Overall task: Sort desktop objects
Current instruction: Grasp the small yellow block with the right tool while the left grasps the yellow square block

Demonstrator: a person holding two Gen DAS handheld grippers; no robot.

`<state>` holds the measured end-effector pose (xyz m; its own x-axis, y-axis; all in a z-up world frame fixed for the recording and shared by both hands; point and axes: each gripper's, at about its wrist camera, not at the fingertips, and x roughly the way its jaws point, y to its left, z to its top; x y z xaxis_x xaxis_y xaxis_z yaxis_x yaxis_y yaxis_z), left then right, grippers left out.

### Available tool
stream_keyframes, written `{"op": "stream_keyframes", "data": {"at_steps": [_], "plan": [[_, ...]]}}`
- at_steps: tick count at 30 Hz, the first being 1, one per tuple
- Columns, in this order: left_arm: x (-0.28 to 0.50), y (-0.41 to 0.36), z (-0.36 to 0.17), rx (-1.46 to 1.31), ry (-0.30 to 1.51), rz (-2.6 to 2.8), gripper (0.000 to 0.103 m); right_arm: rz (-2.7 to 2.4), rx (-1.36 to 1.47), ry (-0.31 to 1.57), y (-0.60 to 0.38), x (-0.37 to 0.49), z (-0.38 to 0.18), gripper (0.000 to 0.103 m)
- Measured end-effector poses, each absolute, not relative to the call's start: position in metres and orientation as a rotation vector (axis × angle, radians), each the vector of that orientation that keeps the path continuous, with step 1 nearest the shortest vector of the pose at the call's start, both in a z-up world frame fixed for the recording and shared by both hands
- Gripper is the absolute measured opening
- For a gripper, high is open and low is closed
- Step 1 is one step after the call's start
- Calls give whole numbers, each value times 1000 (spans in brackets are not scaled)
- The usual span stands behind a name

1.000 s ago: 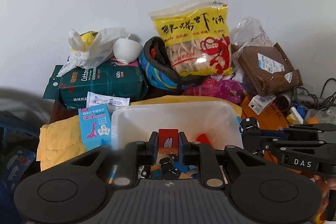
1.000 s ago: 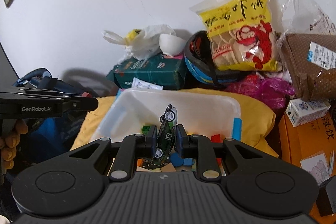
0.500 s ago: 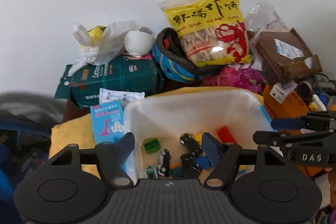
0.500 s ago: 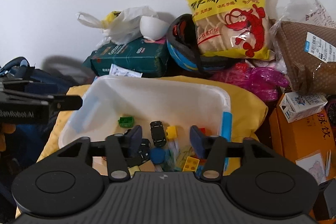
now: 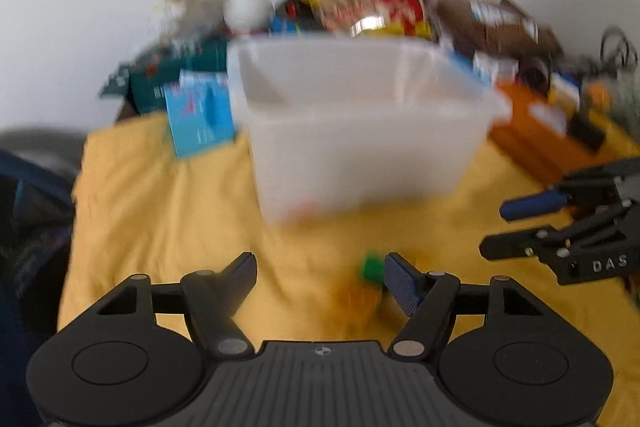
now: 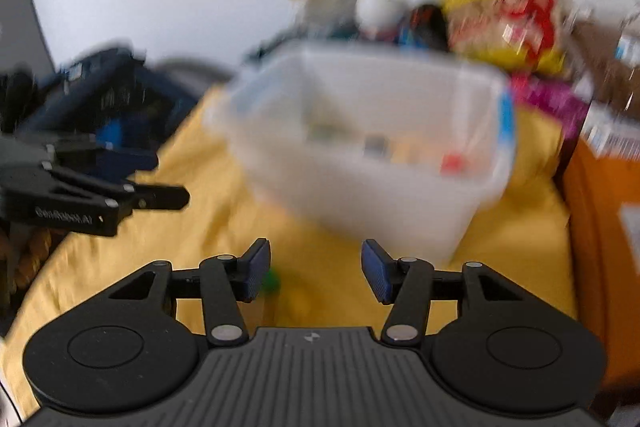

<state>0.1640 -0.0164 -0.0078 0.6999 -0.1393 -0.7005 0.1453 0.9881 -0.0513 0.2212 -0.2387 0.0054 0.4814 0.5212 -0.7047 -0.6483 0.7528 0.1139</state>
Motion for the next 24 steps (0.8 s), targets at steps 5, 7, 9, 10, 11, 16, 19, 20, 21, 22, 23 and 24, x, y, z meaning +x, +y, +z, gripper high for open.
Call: {"op": "stream_keyframes", "data": {"at_steps": [5,7,9,10,11,16,19,20,21,22,23,24], "plan": [[162,-30,-33,73,805,-205,72,719,-231,856,-226,213,-33,53],[165,-36,-40,100,820,-229,70,726,-240,859,-221,214,-38,52],[169,-40,-46,129,829,-241,69,733,-259,856,-217,216,-41,51],[172,-42,-49,137,832,-242,69,735,-269,852,-214,218,-43,51],[175,-44,-52,136,834,-241,68,734,-276,849,-211,218,-43,51],[185,-49,-65,141,850,-251,58,738,-326,840,-202,221,-52,48],[191,-50,-75,142,887,-270,44,752,-324,826,-201,225,-57,48],[191,-51,-76,139,881,-270,44,760,-315,826,-200,228,-58,47],[191,-51,-76,137,876,-268,44,765,-310,828,-199,229,-58,47],[191,-50,-76,126,877,-264,44,763,-310,827,-197,231,-57,47],[191,-50,-75,117,877,-262,44,760,-311,825,-197,232,-57,44],[191,-49,-75,112,876,-263,44,756,-310,823,-198,232,-56,42]]}}
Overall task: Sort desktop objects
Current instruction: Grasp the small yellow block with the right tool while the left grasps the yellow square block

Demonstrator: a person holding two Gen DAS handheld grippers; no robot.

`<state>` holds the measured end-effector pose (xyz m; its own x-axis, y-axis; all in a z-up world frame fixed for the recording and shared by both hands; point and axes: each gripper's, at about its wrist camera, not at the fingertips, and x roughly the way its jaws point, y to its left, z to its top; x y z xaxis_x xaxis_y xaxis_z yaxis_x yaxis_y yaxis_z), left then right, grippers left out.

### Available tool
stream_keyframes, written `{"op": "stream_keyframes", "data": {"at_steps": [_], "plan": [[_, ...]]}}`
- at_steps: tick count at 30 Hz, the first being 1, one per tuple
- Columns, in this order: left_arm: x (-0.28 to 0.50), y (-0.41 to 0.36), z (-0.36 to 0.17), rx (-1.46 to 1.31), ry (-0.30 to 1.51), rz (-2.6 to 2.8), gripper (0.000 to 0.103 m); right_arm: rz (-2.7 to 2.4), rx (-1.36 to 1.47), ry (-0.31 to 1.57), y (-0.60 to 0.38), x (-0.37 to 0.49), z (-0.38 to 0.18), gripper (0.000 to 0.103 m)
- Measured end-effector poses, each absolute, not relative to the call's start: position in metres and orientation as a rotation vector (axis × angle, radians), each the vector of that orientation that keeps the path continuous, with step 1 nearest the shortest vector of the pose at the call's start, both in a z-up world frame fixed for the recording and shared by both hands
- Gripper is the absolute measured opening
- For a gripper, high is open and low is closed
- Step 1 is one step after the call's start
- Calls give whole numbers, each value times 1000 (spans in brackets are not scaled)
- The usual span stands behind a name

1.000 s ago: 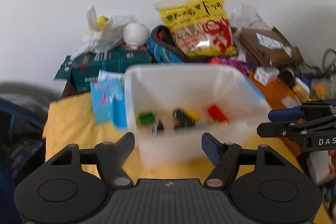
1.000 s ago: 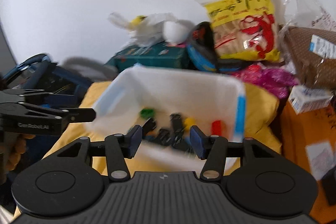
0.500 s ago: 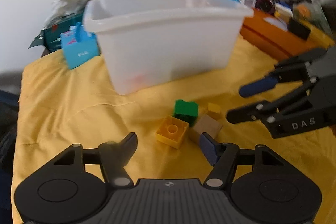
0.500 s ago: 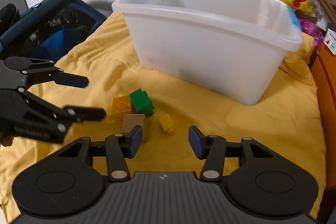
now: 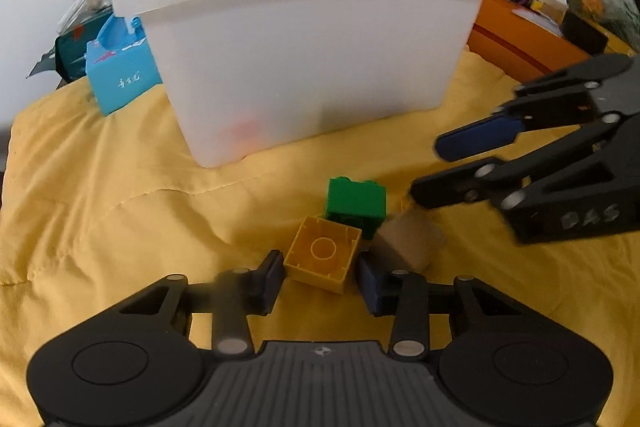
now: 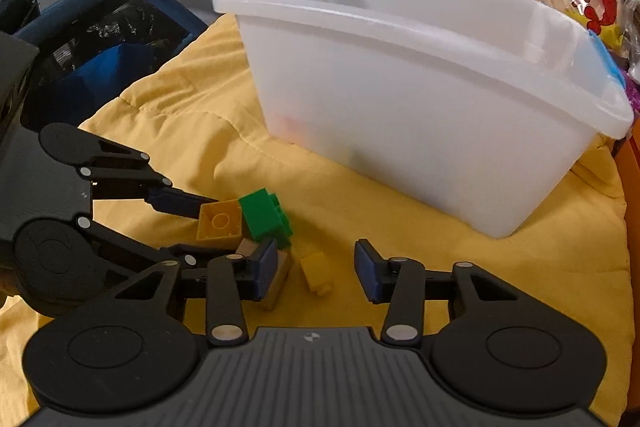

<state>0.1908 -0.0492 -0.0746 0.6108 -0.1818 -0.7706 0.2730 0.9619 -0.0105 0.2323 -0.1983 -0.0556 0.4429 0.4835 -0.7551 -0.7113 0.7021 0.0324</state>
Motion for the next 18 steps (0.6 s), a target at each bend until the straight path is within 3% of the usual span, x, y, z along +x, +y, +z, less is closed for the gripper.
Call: {"op": "stream_keyframes", "data": {"at_steps": [9,13,18], "plan": [[188,-50,-74,129,868,-273,41,774,-317,828,-211,226,-67,36],[188,-48,-74,132,857,-279,40,788,-400,815,-190,223,-74,22],[177,-44,-63,129,836,-283,40,801,-351,840,-192,225,-74,20]]}}
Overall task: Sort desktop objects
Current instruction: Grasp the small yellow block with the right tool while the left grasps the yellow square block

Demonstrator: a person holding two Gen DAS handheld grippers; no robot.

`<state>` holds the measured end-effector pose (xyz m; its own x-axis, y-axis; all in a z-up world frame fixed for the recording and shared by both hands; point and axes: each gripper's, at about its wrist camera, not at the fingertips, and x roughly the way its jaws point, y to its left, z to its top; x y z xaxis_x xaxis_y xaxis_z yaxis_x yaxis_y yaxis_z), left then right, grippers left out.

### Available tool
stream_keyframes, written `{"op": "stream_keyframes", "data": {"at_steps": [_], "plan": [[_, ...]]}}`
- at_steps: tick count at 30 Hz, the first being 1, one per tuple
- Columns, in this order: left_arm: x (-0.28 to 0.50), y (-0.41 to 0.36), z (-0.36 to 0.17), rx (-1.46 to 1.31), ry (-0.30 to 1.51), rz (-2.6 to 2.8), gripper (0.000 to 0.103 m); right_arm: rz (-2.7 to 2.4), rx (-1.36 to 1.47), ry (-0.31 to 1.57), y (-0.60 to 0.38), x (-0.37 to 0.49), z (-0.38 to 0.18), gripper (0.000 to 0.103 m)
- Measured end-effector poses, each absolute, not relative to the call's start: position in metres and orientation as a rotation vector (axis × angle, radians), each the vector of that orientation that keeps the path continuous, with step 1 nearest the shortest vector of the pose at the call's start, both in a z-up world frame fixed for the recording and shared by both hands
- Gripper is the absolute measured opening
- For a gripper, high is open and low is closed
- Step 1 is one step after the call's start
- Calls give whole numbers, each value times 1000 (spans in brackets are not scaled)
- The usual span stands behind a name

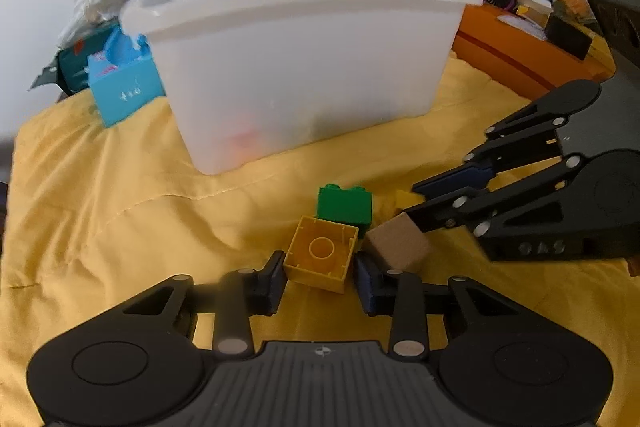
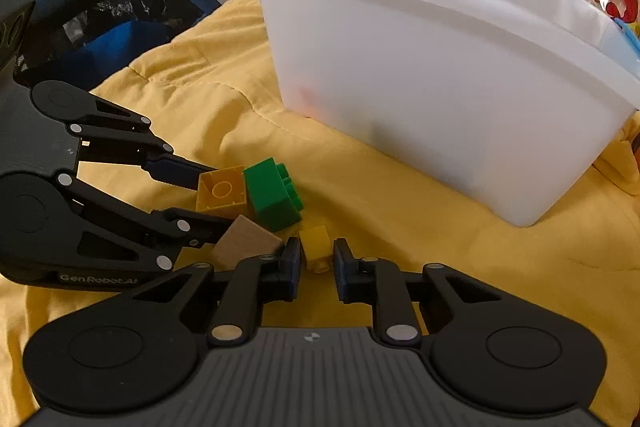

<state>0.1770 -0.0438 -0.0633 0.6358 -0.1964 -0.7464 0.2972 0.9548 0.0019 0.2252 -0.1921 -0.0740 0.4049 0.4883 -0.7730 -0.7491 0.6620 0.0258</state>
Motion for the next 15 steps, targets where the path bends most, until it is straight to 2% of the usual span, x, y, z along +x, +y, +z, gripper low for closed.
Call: {"op": "stream_keyframes", "data": {"at_steps": [15], "plan": [[150,-22,33,-39,749,-189,40,703,-45,761,-263,211,8,20]]}}
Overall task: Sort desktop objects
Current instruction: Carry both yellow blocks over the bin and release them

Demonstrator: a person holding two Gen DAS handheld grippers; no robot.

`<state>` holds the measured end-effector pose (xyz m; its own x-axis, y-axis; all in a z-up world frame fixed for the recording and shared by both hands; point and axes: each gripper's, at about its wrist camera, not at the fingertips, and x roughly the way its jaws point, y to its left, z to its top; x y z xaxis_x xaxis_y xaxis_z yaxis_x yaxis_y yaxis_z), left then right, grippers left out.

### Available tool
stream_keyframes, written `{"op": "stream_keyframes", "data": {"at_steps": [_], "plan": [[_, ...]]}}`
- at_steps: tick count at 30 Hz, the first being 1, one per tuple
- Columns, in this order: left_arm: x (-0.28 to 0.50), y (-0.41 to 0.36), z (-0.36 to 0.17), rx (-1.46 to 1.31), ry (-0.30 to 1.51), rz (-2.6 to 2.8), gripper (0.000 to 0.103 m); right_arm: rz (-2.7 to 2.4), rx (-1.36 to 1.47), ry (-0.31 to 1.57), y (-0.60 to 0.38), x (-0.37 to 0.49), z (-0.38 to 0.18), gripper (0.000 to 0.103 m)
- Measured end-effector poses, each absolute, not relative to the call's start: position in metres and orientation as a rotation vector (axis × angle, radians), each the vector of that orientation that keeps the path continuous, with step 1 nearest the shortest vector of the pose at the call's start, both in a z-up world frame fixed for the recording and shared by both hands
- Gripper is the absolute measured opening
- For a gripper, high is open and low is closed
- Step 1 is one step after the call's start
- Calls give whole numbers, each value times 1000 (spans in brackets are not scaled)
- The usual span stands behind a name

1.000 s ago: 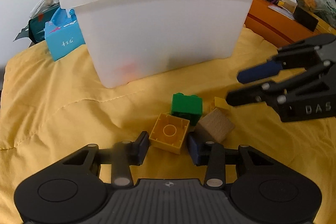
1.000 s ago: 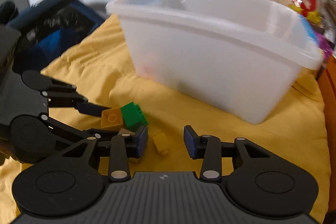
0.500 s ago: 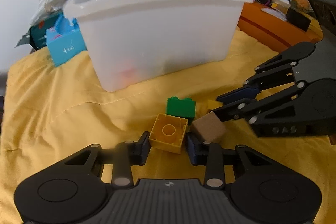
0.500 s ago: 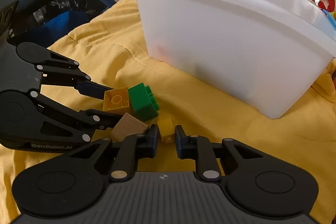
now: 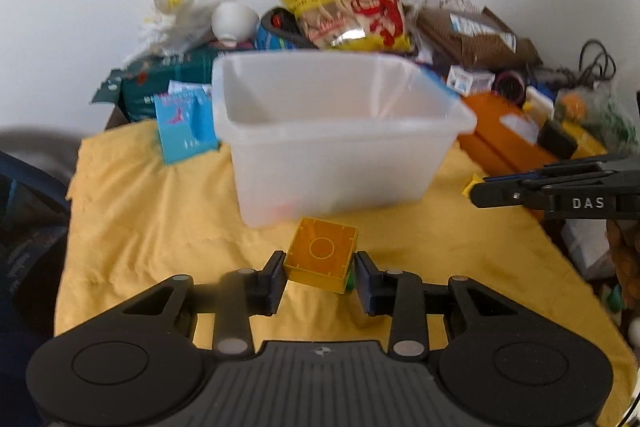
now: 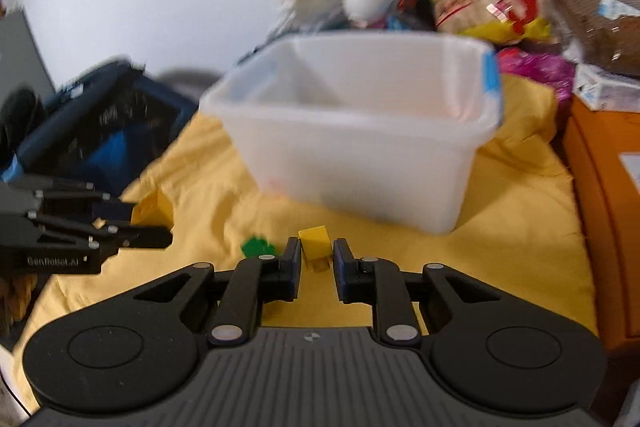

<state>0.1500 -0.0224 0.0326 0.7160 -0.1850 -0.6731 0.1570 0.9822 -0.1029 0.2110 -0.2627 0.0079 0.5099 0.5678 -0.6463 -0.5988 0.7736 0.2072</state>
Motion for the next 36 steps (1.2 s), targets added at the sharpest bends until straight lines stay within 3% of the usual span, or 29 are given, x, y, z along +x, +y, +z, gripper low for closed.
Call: {"op": "stream_keyframes", "data": {"at_steps": [25,36], "plan": [[244,-14,134,-79,658,-111,40,644,-9,589,-260,274,125,20],[300,-8,134,-84,780,-110,40,591,-40,735,-240,332,118,20]]}}
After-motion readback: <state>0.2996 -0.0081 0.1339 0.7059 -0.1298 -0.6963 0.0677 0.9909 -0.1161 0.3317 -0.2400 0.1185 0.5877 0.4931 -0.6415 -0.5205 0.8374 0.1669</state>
